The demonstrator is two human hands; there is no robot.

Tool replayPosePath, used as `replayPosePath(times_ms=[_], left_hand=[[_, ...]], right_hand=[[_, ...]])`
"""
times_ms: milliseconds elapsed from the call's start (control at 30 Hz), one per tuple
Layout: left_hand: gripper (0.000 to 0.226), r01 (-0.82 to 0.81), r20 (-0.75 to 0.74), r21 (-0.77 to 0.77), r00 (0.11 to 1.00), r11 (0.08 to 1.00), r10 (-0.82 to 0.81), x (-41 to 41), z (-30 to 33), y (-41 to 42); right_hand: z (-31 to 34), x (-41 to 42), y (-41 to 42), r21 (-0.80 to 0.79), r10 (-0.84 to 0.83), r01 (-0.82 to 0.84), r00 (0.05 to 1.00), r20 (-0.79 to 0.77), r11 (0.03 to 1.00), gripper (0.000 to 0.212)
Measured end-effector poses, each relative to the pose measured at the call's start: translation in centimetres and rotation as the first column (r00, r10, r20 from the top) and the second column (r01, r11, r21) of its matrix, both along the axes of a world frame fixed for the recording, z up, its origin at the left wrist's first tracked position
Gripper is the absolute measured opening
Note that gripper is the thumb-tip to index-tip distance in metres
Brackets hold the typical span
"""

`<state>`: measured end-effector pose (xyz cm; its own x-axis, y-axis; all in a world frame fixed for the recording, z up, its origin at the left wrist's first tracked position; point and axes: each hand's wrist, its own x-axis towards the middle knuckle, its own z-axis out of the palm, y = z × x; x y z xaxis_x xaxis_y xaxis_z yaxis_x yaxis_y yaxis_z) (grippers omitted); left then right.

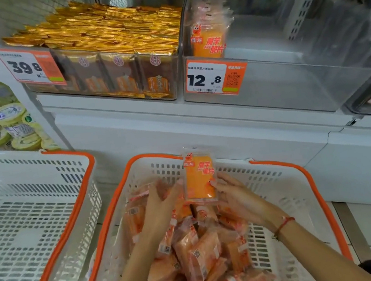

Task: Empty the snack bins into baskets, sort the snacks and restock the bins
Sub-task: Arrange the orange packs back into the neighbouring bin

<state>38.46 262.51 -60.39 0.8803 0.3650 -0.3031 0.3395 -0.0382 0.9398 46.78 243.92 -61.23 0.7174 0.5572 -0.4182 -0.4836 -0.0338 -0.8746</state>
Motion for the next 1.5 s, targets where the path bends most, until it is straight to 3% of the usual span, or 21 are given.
replayPosePath(times_ms=[67,133,233,267,333,400,467,567,700,767,833,900,1000,1100,1200,1233,1300,1367,1400,1467,1500], left_hand=[[0.051,0.109,-0.035,-0.176,0.992,0.978,-0.117,-0.1,0.9,0.0],[0.029,0.103,0.042,-0.189,0.994,0.976,-0.097,-0.4,1.6,0.4],[0.023,-0.066,0.211,-0.100,0.974,0.993,0.086,-1.0,1.9,2.3],[0.025,-0.143,0.232,-0.123,0.958,0.982,0.169,-1.2,1.9,3.1],[0.027,-0.268,0.203,-0.165,0.932,0.949,0.299,-1.6,1.9,4.6],[0.020,-0.280,0.178,-0.224,0.930,0.933,0.322,-1.9,2.2,5.3],[0.019,-0.233,0.163,-0.239,0.947,0.943,0.275,-2.1,2.3,5.6],[0.022,-0.173,0.135,-0.243,0.968,0.955,0.210,-2.3,2.0,5.5],[0.027,-0.144,0.123,-0.254,0.976,0.956,0.180,-2.4,1.9,4.9],[0.027,-0.125,0.111,-0.233,0.982,0.964,0.154,-2.2,2.0,4.6],[0.022,-0.084,0.074,-0.175,0.992,0.981,0.099,-1.8,2.1,4.4],[0.021,-0.024,0.014,-0.097,1.000,0.995,0.026,-1.3,2.1,3.9],[0.022,0.013,-0.166,-0.152,0.985,0.988,-0.038,-0.8,2.5,2.5],[0.031,-0.026,-0.128,-0.380,0.991,0.925,-0.025,-0.6,3.2,1.2],[0.065,0.030,0.041,-0.524,0.999,0.851,-0.010,-0.6,3.6,1.0],[0.072,0.018,0.050,-0.504,0.999,0.863,0.009,-0.6,3.7,0.9],[0.074,0.045,0.082,-0.444,0.997,0.895,-0.009,-0.4,3.5,0.5],[0.065,0.067,0.099,-0.450,0.995,0.890,-0.025,-0.4,3.2,0.0],[0.062,0.041,0.083,-0.463,0.997,0.885,-0.003,-0.4,2.9,-0.1],[0.055,-0.001,0.044,-0.490,0.999,0.872,0.026,-0.3,2.8,-0.5],[0.054,-0.022,0.031,-0.499,0.999,0.866,0.043,-0.3,2.8,-0.6]], right_hand=[[0.9,-1.0,1.1,0.087,0.066,-0.064,0.998,-0.024,0.994,0.043],[1.1,-1.9,2.4,0.067,0.109,-0.109,0.994,0.005,0.992,0.041],[0.9,-3.2,4.8,-0.206,0.164,-0.127,0.971,0.172,0.970,0.037],[0.2,-3.2,5.6,-0.385,0.207,-0.091,0.940,0.271,0.919,0.037],[-1.8,-3.1,7.0,-0.690,0.447,-0.040,0.788,0.423,0.723,0.054],[-4.4,-3.6,8.0,-0.819,0.684,-0.140,0.637,0.356,0.556,0.086],[-5.9,-4.4,8.8,-0.843,0.734,-0.183,0.604,0.309,0.505,0.102],[-5.8,-4.7,8.7,-0.735,0.554,-0.074,0.709,0.436,0.674,0.072],[-2.3,-2.6,5.0,-0.494,0.298,-0.103,0.895,0.333,0.863,0.049],[0.7,-1.7,2.3,-0.359,0.214,-0.109,0.939,0.267,0.927,0.043],[3.5,-1.0,0.0,-0.324,0.158,-0.060,0.945,0.285,0.944,0.036],[5.3,-0.6,-0.9,-0.341,0.066,0.097,0.898,0.435,0.935,0.030],[6.6,-1.1,-0.4,-0.212,-0.113,0.421,0.625,0.772,0.882,0.031],[7.1,-2.2,1.1,-0.160,0.026,0.216,0.518,0.855,0.963,0.033],[6.8,-3.2,1.6,-0.407,0.397,-0.082,0.455,0.797,0.910,0.048],[6.6,-3.4,1.6,-0.445,0.451,-0.133,0.475,0.756,0.886,0.052],[6.7,-3.8,1.5,-0.321,0.355,-0.176,0.652,0.671,0.931,0.045],[6.8,-4.2,1.9,-0.174,0.128,-0.040,0.838,0.530,0.984,0.026],[6.8,-4.1,2.0,-0.185,0.046,0.045,0.886,0.461,0.982,0.024],[6.2,-3.7,1.8,-0.341,0.018,0.112,0.934,0.356,0.933,0.055],[6.1,-3.4,1.6,-0.389,0.034,0.109,0.939,0.342,0.915,0.059]])
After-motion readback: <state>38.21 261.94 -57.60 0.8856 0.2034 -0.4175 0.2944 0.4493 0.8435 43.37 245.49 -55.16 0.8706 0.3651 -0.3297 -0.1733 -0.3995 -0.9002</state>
